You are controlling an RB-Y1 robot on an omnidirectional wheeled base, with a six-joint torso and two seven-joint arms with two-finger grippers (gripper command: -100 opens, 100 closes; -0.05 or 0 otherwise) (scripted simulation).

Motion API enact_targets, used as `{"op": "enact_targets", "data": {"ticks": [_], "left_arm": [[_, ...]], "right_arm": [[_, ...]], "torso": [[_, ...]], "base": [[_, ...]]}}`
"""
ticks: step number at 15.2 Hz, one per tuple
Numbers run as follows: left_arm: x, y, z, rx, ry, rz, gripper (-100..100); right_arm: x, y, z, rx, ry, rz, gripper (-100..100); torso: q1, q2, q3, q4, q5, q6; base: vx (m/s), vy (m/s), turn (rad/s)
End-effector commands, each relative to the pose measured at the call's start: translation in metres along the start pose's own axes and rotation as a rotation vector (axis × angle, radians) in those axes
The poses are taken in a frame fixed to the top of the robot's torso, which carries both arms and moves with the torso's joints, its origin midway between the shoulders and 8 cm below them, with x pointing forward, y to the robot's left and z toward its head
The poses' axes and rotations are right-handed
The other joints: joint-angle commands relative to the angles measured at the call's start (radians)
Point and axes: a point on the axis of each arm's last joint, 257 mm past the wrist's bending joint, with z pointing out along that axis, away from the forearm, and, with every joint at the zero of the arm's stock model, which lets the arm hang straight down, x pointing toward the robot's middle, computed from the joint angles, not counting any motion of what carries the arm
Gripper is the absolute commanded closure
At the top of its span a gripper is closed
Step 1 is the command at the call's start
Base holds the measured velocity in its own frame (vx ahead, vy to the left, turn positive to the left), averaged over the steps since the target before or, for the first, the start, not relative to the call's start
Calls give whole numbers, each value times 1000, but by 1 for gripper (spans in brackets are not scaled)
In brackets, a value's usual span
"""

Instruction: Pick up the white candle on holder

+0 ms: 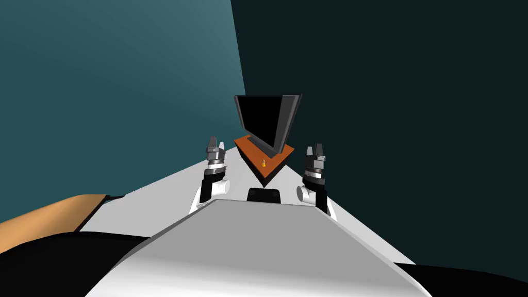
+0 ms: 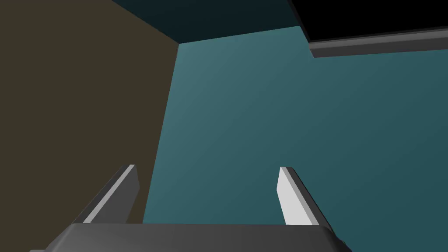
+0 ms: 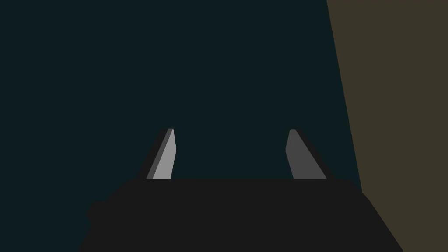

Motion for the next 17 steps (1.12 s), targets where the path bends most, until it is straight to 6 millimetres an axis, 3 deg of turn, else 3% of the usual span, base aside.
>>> {"op": "enact_targets", "data": {"ticks": [1, 6, 8, 11, 12, 13, 16, 17], "left_arm": [[4, 5, 0, -9, 28, 16, -100], [19, 35, 0, -76, 120, 80, -100], [27, 59, -1, -133, 166, 119, -100], [30, 73, -3, -166, 189, 141, -100], [34, 88, -5, -202, 213, 164, -100], [34, 88, -5, -202, 213, 164, -100], [40, 121, -11, -282, 260, 214, -100], [40, 121, -11, -282, 260, 214, -100]], "right_arm": [[0, 0, 0, 0, 0, 0, 0], [0, 0, 0, 0, 0, 0, 0], [0, 0, 0, 0, 0, 0, 0], [0, 0, 0, 0, 0, 0, 0], [0, 0, 0, 0, 0, 0, 0], [0, 0, 0, 0, 0, 0, 0], [0, 0, 0, 0, 0, 0, 0], [0, 0, 0, 0, 0, 0, 0]], "torso": [[0, 0, 0, 0, 0, 0], [-3, 0, 0, 0, 0, 0], [-3, 0, 0, 0, -1, 0], [-4, 0, 0, 0, -1, 0], [-3, 0, 0, 0, -1, 0], [-3, 0, 0, 0, -1, 0], [-4, 0, 0, 0, -1, 0], [-4, 0, 0, 0, -1, 0]], "base": [[-2, -7, -16], [-7, -36, -64], [-11, -56, -77], [-6, -50, -63], [-6, -46, -77], [-7, -42, -69], [-9, -55, -85], [-8, -52, -67]]}}
